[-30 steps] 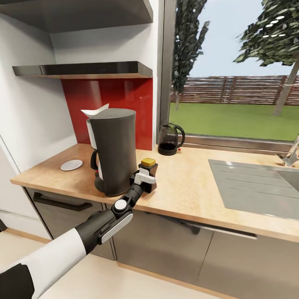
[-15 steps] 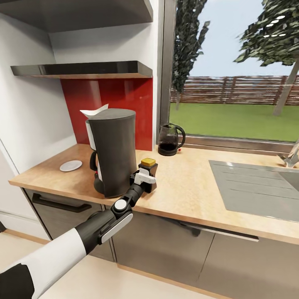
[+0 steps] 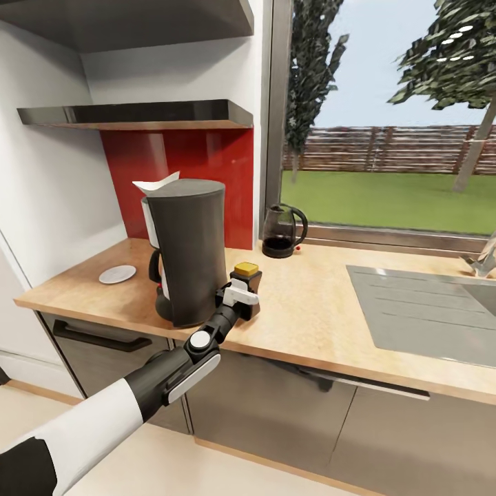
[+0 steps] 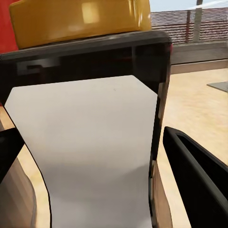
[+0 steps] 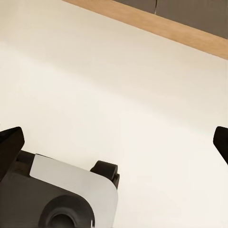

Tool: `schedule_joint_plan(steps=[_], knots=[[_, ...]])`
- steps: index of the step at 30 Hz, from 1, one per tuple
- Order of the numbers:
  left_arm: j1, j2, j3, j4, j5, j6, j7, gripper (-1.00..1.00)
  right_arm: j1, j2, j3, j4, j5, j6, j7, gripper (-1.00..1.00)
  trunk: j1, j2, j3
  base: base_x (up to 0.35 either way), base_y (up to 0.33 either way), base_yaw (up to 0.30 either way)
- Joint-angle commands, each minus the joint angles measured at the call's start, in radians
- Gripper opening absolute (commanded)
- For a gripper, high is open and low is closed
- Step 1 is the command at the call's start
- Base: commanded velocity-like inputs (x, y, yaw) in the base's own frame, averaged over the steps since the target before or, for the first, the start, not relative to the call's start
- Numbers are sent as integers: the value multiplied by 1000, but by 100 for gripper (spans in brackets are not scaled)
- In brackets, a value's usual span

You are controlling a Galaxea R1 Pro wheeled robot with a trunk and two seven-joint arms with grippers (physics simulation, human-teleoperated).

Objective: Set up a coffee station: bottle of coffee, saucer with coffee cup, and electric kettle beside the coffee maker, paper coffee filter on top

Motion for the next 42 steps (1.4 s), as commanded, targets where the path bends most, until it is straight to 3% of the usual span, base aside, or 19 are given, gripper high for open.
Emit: schedule_joint_plan(steps=[1, 12, 42], knots=[[-2, 1, -6, -1, 10, -7, 8, -100, -1, 0, -9, 1, 9, -4, 4, 100, 0, -1, -1, 0, 0, 0], [-2, 1, -6, -1, 10, -7, 8, -100, -1, 0, -8, 1, 9, -4, 4, 100, 23, -43, -20, 0, 0, 0], [-2, 1, -6, -1, 10, -7, 8, -100, -1, 0, -9, 1, 9, -4, 4, 100, 23, -43, -20, 0, -7, 0]])
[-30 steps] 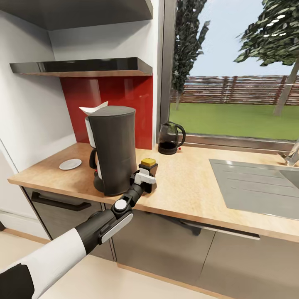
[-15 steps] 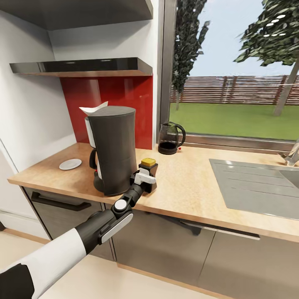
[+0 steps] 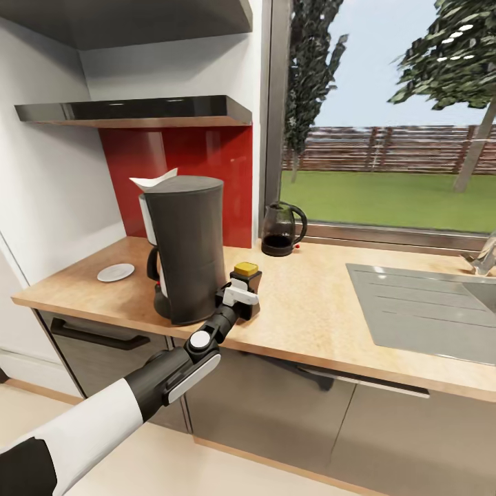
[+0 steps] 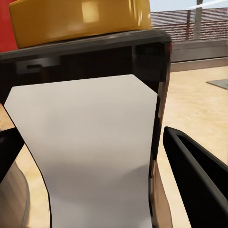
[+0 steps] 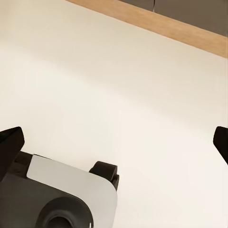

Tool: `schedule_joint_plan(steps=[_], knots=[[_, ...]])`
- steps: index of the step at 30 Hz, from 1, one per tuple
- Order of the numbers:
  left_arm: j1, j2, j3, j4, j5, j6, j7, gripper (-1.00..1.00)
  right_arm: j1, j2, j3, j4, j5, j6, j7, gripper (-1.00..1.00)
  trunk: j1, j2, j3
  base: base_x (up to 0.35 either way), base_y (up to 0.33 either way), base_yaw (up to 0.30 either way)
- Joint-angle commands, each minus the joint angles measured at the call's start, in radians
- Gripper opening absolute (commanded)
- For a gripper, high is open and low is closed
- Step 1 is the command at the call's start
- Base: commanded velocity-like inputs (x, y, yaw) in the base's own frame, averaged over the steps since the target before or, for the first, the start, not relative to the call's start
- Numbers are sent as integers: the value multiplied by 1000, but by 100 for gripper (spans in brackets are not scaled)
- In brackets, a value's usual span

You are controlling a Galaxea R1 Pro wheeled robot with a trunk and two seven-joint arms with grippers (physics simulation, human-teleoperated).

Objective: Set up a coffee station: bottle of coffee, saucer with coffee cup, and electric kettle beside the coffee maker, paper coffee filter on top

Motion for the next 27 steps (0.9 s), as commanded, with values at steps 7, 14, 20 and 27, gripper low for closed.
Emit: schedule_joint_plan(steps=[7, 14, 20, 27], knots=[[-2, 1, -6, 1, 10, -7, 8, -100, -1, 0, -9, 1, 9, -4, 4, 100, 0, -1, -1, 0, -21, 0], [-2, 1, -6, -1, 10, -7, 8, -100, -1, 0, -9, 1, 9, -4, 4, 100, 0, -1, -1, 0, -2, 0], [-2, 1, -6, -1, 10, -7, 8, -100, -1, 0, -9, 1, 9, -4, 4, 100, 15, -29, -14, 0, 0, 0], [-2, 1, -6, -1, 10, -7, 8, -100, -1, 0, -9, 1, 9, -4, 4, 100, 27, -50, -23, 0, 0, 0]])
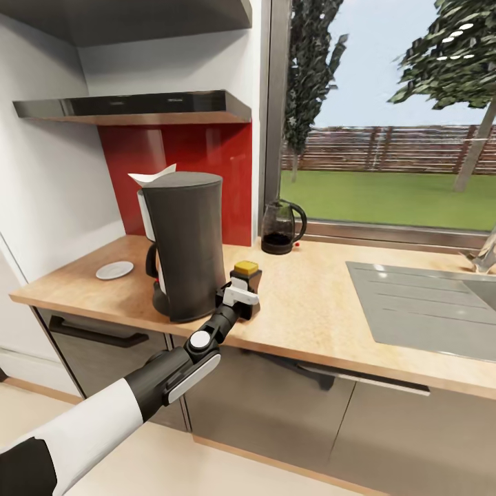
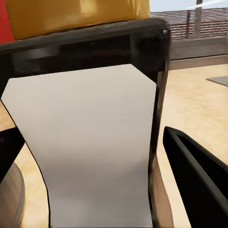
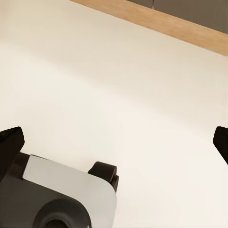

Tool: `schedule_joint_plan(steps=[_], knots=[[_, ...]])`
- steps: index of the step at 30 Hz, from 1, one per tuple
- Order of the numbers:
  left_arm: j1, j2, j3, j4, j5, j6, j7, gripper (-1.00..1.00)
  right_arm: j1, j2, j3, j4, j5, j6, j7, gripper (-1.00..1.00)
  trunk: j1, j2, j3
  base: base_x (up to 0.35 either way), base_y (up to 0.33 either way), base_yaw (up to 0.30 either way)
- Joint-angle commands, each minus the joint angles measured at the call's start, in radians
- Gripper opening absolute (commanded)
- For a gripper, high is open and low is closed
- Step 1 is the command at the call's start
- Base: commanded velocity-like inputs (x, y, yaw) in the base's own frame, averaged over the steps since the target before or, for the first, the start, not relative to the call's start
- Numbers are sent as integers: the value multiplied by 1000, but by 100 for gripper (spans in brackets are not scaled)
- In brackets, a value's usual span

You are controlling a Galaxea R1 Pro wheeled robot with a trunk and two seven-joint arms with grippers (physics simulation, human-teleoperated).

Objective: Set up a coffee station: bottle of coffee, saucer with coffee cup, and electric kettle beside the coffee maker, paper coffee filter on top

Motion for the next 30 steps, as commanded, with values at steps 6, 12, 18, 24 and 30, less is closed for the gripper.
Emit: schedule_joint_plan(steps=[6, 12, 18, 24, 30], knots=[[-2, 1, -6, -1, 14, -7, 7, -100, -1, 0, -9, 0, 9, -4, 4, 100, 4, -8, -4, 0, 0, 0], [-2, 1, -7, -1, 14, -7, 7, -100, -1, 0, -9, 0, 9, -4, 4, 100, 12, -22, -11, 0, 0, 0], [-2, 1, -7, -1, 14, -7, 7, -100, -1, 1, -9, 0, 9, -4, 4, 100, 15, -29, -14, 0, 0, 0], [-2, 1, -7, 0, 14, -7, 7, -100, -1, 0, -9, 0, 9, -4, 4, 100, 15, -29, -14, 0, 0, 0], [-2, 1, -7, 0, 14, -7, 7, -100, -1, 0, -9, 0, 9, -4, 4, 100, 15, -29, -14, 0, 0, 0]])
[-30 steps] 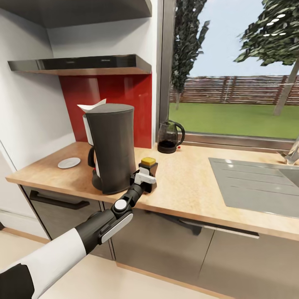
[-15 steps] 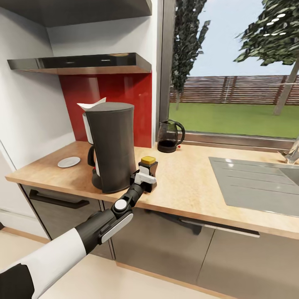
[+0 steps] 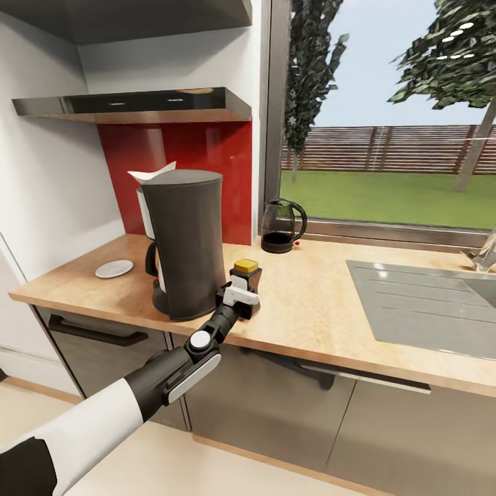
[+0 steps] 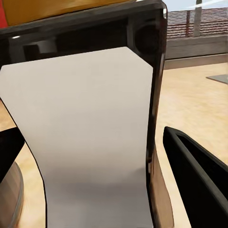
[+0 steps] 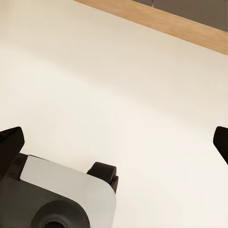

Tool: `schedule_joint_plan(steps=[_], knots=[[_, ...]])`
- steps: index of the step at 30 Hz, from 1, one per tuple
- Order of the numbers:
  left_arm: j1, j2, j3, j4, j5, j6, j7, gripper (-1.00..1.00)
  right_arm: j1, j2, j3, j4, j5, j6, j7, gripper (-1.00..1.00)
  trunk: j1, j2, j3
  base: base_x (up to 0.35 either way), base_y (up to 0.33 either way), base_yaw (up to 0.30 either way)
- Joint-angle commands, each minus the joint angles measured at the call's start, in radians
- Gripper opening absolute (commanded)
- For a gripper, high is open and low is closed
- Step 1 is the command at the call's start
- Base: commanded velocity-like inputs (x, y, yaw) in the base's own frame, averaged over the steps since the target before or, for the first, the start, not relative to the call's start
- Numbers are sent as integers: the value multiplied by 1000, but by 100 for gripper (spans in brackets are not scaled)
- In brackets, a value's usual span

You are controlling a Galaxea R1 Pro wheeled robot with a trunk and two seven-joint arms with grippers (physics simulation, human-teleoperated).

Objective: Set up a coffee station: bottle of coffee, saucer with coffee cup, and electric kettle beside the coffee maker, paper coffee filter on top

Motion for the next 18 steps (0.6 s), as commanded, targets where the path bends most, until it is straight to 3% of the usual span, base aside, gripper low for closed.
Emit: schedule_joint_plan(steps=[1, 18], knots=[[-1, 1, -7, 1, 19, -7, 7, -100, -1, 0, -9, 1, 9, -4, 4, 100, 0, -1, -1, 0, 0, 0], [-1, 1, -7, 2, 19, -7, 7, -100, -1, 0, -9, 1, 9, -4, 4, 100, 0, -1, -1, 0, 0, 0]])
